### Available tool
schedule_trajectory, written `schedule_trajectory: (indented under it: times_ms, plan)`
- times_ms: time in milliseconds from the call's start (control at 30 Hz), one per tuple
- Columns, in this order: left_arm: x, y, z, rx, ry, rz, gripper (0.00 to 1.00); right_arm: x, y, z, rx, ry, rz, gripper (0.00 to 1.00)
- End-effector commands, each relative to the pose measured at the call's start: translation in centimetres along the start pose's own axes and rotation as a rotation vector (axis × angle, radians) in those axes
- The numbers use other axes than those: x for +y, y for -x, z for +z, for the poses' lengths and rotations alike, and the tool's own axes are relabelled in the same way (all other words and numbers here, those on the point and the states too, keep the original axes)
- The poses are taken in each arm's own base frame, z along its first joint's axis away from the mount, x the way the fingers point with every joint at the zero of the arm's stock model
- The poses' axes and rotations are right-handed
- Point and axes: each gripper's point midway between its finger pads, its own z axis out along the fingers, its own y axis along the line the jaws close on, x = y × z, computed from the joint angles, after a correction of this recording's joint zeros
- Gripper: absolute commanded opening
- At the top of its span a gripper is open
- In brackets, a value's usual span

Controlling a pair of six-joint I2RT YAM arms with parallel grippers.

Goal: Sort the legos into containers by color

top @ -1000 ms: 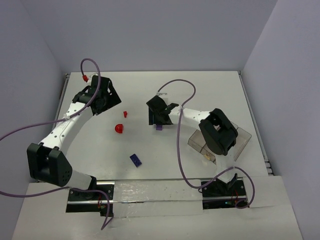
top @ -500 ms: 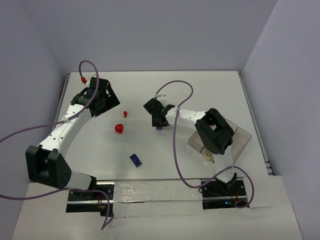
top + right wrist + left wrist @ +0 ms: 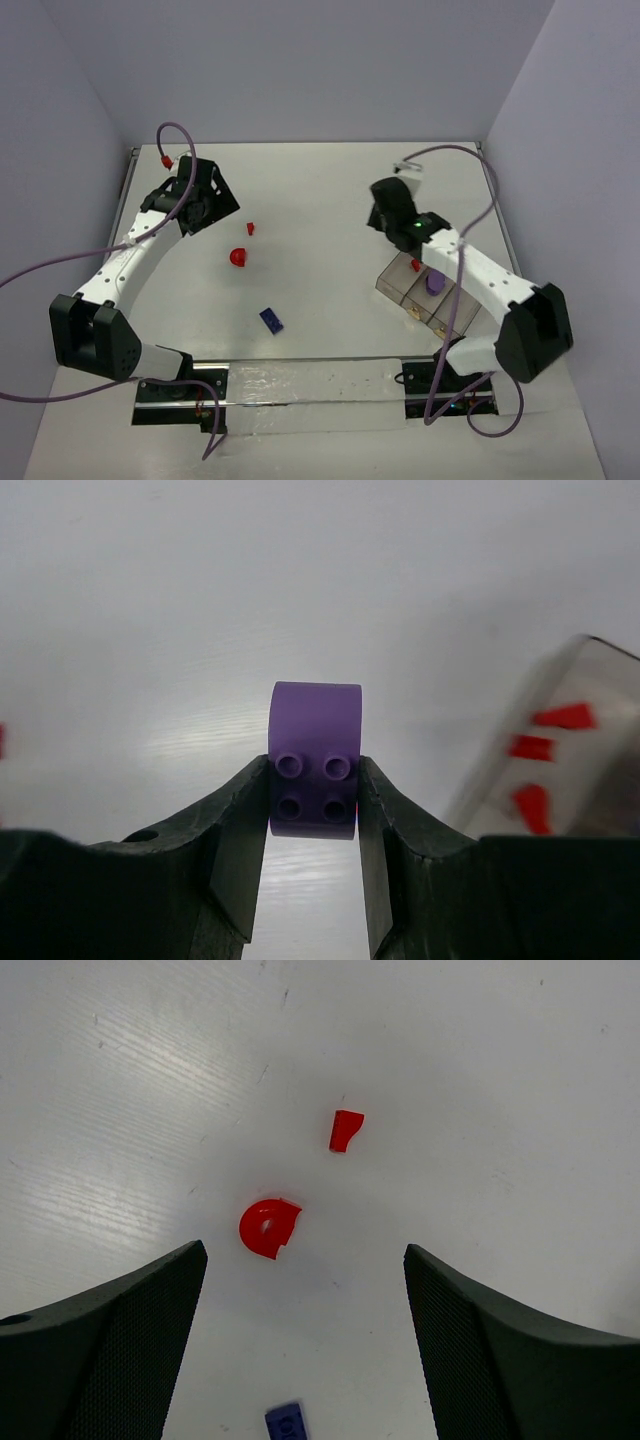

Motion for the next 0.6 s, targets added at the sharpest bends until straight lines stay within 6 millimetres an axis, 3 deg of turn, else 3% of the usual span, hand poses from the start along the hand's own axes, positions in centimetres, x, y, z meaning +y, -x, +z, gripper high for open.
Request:
schedule_trajectory:
  times_ms: [0,100,233,567]
  plan:
    - [-1.0,0.8,-0.1,-0.018,-0.048,-0.016,0.87,-8.0,-1.4,-1.0,0.020,-0.127,0.085,0.20]
    - [-1.4,0.8,0.2,-0.011,-0.059,-0.018,0.87,-13.2,-0.6,-2.6,-0.030,-0.205,0.174,0.20]
    - [-1.7,0.6,0.6,0.001,-0.066,-0.020,0.87,-16.4,-2.2,-3.6,-0.020,-0.266,0.212,0.20]
    - [-2.0,0.3,1.2,0.016,-0.067,-0.024,0.87,-17.2,-6.1,-4.2,0.055,-0.257,0.275,0.24]
